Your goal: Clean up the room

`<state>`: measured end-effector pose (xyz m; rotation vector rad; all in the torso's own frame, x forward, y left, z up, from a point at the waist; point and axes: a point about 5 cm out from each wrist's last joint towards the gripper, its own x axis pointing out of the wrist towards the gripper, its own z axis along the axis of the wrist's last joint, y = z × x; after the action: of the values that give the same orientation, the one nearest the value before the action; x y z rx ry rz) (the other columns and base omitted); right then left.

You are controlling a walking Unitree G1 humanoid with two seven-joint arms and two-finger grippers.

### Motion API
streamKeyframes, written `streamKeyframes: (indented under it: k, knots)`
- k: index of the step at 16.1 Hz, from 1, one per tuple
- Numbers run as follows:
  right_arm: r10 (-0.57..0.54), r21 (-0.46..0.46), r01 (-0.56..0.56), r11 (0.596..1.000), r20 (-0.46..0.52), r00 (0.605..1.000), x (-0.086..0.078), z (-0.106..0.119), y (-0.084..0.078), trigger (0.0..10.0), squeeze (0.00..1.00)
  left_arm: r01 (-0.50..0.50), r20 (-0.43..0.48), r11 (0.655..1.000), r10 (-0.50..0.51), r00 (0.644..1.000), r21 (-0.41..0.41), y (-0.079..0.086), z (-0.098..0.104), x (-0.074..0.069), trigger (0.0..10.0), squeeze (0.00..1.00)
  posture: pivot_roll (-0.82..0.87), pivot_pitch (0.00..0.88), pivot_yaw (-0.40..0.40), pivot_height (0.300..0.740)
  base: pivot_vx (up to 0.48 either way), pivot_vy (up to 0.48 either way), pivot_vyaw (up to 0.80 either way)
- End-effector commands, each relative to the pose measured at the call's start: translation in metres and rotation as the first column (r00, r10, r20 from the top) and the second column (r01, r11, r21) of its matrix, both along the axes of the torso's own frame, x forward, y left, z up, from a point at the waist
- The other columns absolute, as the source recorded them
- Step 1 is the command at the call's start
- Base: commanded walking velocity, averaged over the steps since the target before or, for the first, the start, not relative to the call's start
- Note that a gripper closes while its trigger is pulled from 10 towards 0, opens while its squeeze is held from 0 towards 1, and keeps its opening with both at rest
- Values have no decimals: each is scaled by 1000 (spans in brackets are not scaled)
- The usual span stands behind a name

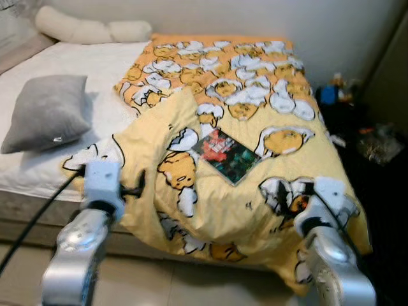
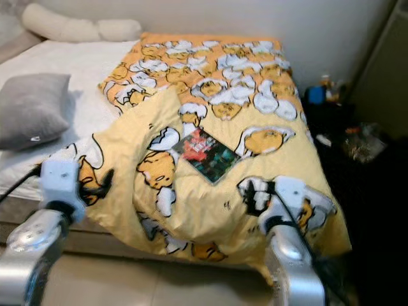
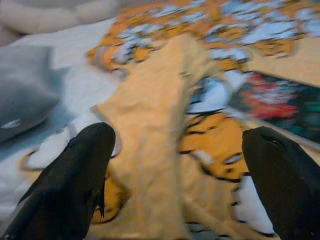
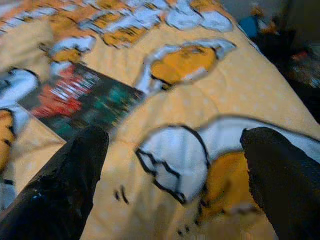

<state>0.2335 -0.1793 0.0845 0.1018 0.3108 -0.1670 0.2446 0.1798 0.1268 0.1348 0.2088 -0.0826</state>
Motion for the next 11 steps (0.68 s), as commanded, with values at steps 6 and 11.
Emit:
streamKeyframes:
  k: [6,11]
  knots:
    - [6,28,-6,1000,0,1000,10,2,-1,10000,0,-28,-16,999,28,999,25,7,-3,1,10000,169,-85,0,53,740,0,385,-619]
    - [28,41,-28,999,-2,1000,15,1,3,10000,0,-65,-25,997,66,998,28,13,-4,-3,10000,165,-56,0,32,740,0,385,-620]
